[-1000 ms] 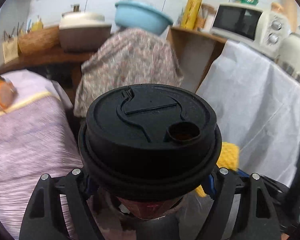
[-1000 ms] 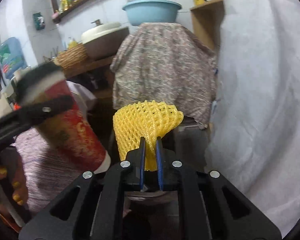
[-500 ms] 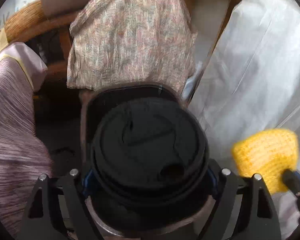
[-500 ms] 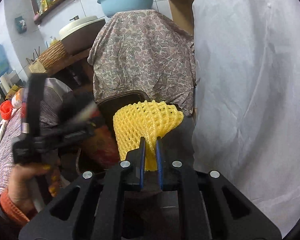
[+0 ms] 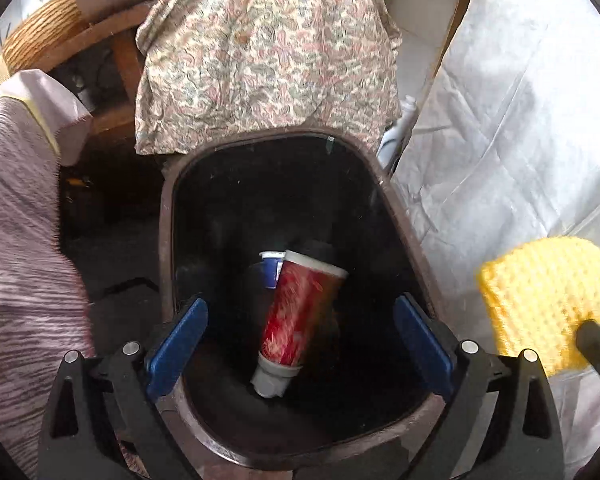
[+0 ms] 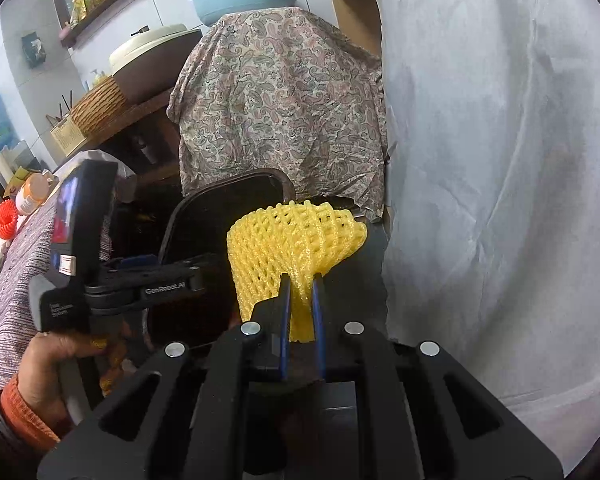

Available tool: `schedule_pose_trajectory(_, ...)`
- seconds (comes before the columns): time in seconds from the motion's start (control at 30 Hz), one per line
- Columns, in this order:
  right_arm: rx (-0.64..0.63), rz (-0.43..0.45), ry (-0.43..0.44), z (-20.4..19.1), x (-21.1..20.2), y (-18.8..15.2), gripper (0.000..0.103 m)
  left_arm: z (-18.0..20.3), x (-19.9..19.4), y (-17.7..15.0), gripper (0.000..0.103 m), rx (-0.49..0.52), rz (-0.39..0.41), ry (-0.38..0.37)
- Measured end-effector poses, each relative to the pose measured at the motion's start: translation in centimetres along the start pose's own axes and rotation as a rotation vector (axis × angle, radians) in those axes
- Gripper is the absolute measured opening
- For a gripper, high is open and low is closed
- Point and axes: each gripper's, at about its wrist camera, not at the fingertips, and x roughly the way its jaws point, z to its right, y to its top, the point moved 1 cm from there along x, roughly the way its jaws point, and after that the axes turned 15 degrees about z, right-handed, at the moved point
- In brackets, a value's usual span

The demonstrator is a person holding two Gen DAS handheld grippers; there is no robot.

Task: Collect trash
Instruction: 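Lower the right gripper into the bin and release the yellow foam net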

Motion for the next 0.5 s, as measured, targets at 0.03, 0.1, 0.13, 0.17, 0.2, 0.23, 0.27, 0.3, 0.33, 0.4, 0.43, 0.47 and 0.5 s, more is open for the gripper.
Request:
schedule_pose_trajectory(0.03, -0.002, 0.001, 0.0, -0.1, 0.0, 0.0, 0.011, -0.1, -0.8, 0.2, 0.093, -0.013, 0.022, -0.003)
schedule_pose_trajectory(0.1, -0.007, 0.0, 0.0, -0.2, 0.3, 0.0, 0.011, -0.1, -1.9, 0.7, 0.093, -0.025, 0.061, 0.004)
schedule_pose_trajectory(0.13, -0.01, -0.007, 0.005, -0.4, 0.5, -0.1, 0.011, -0.1, -2.9, 1.1, 0.093, -0.033, 0.093, 0.007)
schedule_pose_trajectory(0.17, -0.016, -0.013, 0.009, -0.6, 0.7, -0.2, 0.011, -0.1, -3.6, 1.3, 0.093, -0.039, 0.115, 0.006)
schedule_pose_trajectory(0.2, -0.025, -0.02, 0.016, -0.9, 1.0, -0.3, 0.011, -0.1, -4.3, 1.7, 0.093, -0.046, 0.138, 0.004)
schedule_pose_trajectory(0.23, -0.034, -0.026, 0.022, -1.3, 1.3, -0.4, 0.011, -0.1, -5.3, 2.0, 0.094, -0.053, 0.167, 0.0)
schedule_pose_trajectory(0.27, -0.043, -0.035, 0.032, -1.8, 1.7, -0.7, 0.011, -0.1, -5.9, 2.4, 0.094, -0.056, 0.186, -0.008)
schedule_pose_trajectory(0.3, -0.051, -0.044, 0.041, -2.2, 2.1, -0.8, 0.011, 0.1, -6.5, 2.6, 0.094, -0.055, 0.203, -0.016)
schedule_pose_trajectory(0.33, -0.059, -0.054, 0.054, -2.9, 2.7, -1.1, 0.011, 0.3, -7.3, 2.9, 0.094, -0.048, 0.224, -0.02)
schedule_pose_trajectory(0.4, -0.071, -0.065, 0.072, -3.7, 3.5, -1.5, 0.011, 0.5, -8.5, 3.5, 0.094, -0.035, 0.263, -0.022)
schedule_pose_trajectory(0.43, -0.08, -0.07, 0.078, -4.2, 4.0, -1.7, 0.011, 0.6, -9.4, 3.8, 0.094, -0.033, 0.288, -0.025)
schedule_pose_trajectory(0.47, -0.089, -0.077, 0.082, -4.8, 4.6, -1.9, 0.011, 0.7, -10.2, 4.0, 0.096, -0.032, 0.308, -0.028)
schedule_pose_trajectory(0.5, -0.092, -0.083, 0.086, -5.1, 5.0, -2.0, 0.011, 0.6, -10.7, 4.2, 0.097, -0.032, 0.321, -0.031)
